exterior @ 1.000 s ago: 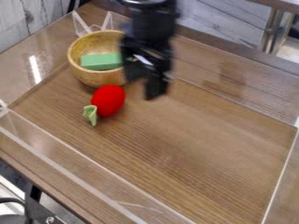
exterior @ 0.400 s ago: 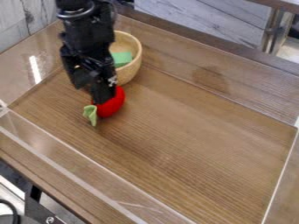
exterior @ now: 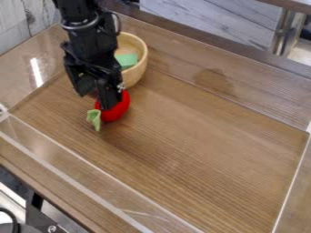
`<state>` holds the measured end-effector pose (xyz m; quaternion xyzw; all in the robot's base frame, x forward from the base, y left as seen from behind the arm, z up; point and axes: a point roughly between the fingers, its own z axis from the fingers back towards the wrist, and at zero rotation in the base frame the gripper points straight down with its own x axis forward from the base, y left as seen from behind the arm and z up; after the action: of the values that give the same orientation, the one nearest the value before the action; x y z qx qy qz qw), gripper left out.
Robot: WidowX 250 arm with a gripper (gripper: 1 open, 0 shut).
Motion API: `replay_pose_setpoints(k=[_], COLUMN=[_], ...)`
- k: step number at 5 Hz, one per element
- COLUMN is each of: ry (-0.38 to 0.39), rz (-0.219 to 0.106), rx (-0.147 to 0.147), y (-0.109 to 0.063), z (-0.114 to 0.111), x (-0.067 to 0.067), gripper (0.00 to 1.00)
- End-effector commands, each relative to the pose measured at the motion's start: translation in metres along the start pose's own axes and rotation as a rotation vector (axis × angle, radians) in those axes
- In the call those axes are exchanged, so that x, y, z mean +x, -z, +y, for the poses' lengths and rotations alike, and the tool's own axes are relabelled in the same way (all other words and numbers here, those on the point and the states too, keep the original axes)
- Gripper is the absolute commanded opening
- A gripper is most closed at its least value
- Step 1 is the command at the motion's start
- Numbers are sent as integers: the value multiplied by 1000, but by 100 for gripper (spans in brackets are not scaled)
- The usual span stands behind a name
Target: Move the red fruit to the left
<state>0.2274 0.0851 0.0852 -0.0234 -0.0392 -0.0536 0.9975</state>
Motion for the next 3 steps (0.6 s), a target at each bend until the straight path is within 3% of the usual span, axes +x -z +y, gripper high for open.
replay_pose_setpoints(k=[1, 2, 3], ry=[-62, -128, -80], rz=[-28, -27, -26], rx=[28, 34, 33], y=[10, 28, 42], z=[9, 16, 15], x=[7, 7, 12], gripper=[100, 100, 100])
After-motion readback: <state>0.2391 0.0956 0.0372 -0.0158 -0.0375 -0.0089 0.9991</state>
